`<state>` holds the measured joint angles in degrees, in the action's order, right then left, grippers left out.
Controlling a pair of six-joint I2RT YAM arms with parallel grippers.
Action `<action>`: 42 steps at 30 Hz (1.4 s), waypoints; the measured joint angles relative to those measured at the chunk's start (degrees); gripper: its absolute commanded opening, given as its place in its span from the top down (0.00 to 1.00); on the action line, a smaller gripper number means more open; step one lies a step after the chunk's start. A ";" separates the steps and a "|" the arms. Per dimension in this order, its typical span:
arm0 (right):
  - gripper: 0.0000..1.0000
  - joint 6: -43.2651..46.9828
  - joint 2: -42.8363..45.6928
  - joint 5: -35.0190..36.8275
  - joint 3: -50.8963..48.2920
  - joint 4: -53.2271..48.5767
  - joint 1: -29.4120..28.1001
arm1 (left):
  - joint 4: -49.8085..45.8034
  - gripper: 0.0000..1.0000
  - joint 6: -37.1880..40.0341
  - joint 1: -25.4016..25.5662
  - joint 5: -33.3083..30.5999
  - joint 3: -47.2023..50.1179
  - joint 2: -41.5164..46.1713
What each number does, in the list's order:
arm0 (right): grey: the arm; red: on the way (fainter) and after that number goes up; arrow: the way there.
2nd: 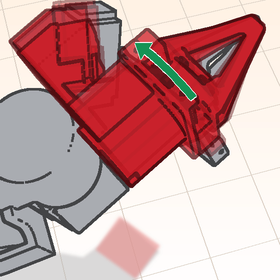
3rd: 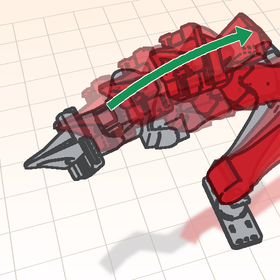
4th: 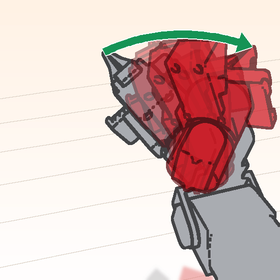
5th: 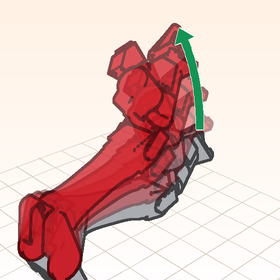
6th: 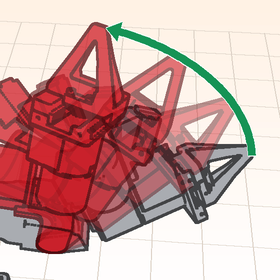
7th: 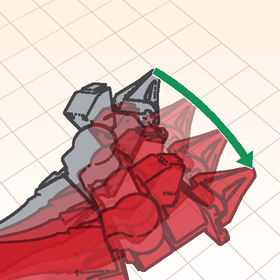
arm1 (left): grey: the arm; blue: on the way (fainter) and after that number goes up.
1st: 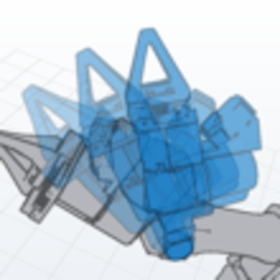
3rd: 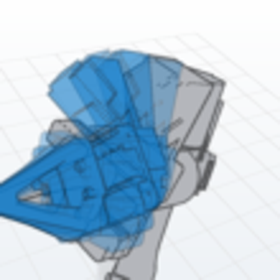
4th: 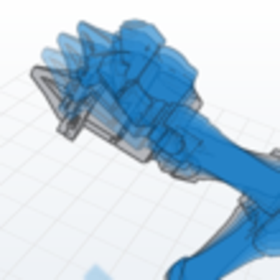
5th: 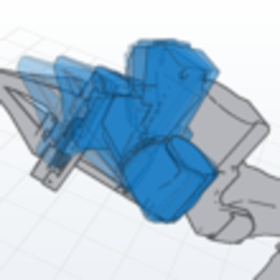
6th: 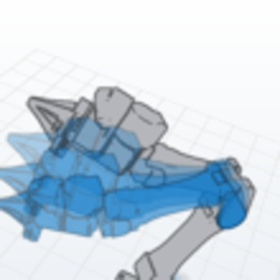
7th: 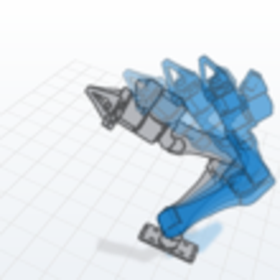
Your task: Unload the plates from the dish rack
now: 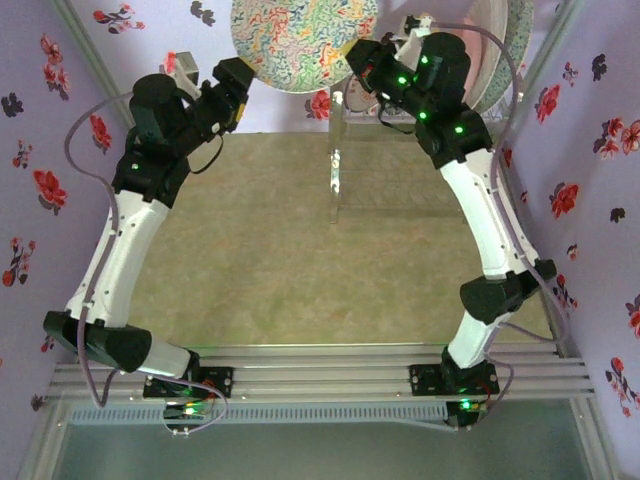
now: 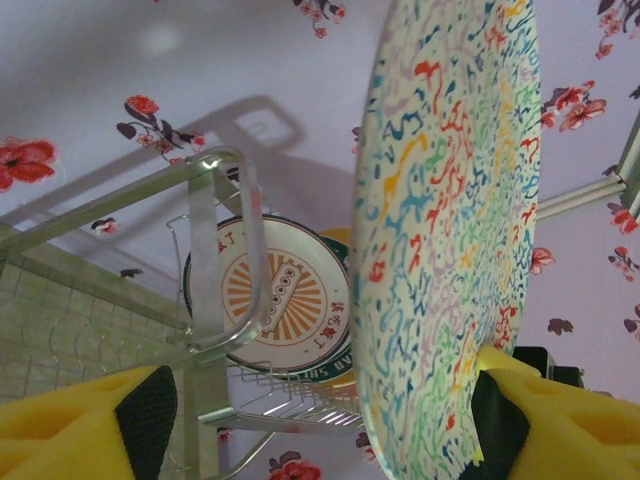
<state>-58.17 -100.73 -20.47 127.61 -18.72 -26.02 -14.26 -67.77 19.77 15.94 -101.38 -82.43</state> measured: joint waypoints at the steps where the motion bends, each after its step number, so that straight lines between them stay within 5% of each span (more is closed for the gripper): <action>1: 1.00 -0.44 -0.55 -0.46 0.61 -0.26 -0.28 | 0.02 0.23 -0.50 -0.22 0.20 0.24 0.00; 7: 1.00 -1.53 -2.82 -2.56 2.23 -2.14 -1.79 | 0.52 0.45 -2.82 -1.05 0.85 1.92 0.07; 16: 1.00 -4.07 -4.74 -4.07 2.43 -4.02 -2.14 | 2.47 1.00 -6.19 -1.77 1.92 3.39 0.07; 18: 1.00 -5.01 -5.09 -4.68 2.54 -3.80 -1.99 | 3.17 1.00 -7.10 -1.95 2.12 3.43 0.11; 23: 0.60 -4.81 -5.11 -4.55 3.21 -4.13 -2.03 | 5.07 1.00 -8.63 -2.49 3.41 4.07 0.11; 26: 0.47 -2.75 -5.03 -3.56 3.80 -4.31 -2.16 | 5.27 1.00 -8.81 -3.45 4.70 4.07 0.07; 35: 0.36 9.20 1.57 5.42 0.57 -8.48 -2.40 | 10.03 1.00 -13.35 -10.49 7.23 5.73 -0.09; 42: 0.26 26.53 16.13 12.85 -14.93 -2.89 -6.16 | 12.02 1.00 -14.86 -14.08 7.69 13.84 1.16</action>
<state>-31.64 -84.60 -7.62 112.68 -21.61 -32.18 -2.24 -82.63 5.69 23.64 -87.55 -81.28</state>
